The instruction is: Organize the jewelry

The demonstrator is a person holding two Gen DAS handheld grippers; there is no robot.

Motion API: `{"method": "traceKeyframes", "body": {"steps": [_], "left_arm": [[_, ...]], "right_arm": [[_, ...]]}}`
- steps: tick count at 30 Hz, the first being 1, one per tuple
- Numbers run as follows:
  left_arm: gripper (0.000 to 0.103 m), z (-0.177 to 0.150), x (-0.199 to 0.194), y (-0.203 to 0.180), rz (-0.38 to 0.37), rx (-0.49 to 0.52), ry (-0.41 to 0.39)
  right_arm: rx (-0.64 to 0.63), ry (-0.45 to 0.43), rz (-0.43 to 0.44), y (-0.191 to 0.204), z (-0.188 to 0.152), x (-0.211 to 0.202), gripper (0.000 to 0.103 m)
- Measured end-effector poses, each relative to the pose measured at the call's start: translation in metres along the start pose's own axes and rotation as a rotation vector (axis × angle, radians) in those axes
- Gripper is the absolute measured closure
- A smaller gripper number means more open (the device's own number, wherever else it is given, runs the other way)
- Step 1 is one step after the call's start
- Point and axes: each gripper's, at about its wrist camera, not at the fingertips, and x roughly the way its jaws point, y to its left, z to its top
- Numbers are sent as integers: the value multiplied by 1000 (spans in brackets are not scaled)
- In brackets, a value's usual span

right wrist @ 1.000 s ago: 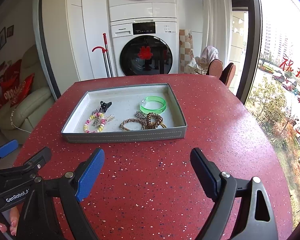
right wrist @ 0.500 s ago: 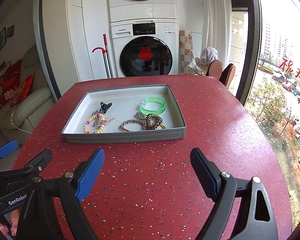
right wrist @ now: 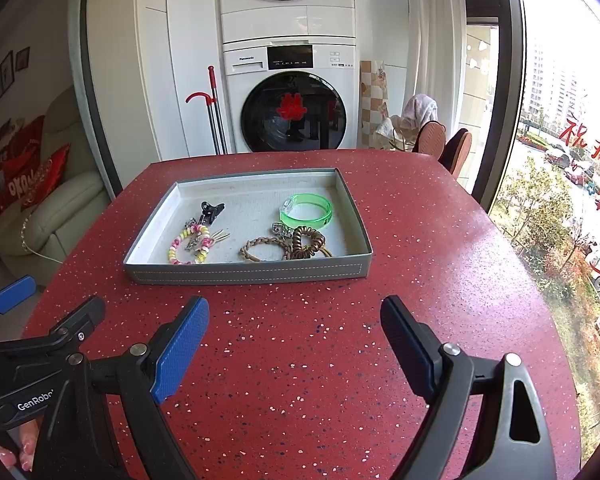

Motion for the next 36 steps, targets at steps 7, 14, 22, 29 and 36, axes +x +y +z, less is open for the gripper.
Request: {"method": "traceKeyframes", "body": {"steps": [7, 14, 22, 29, 36], "left_arm": [[0, 0, 0, 0, 1, 2, 2], [0, -1, 2, 2, 3, -2, 5], [0, -1, 2, 1, 2, -1, 5], [0, -1, 2, 2, 3, 1, 5], [0, -2, 3, 1, 3, 5, 4]], "right_arm": [[-5, 7, -1, -1, 0, 1, 13], [-5, 7, 1, -1, -1, 1, 13], [-5, 7, 1, -1, -1, 0, 13], [-6, 9, 1, 0, -2, -1, 13], [-7, 8, 1, 0, -2, -1, 13]]}}
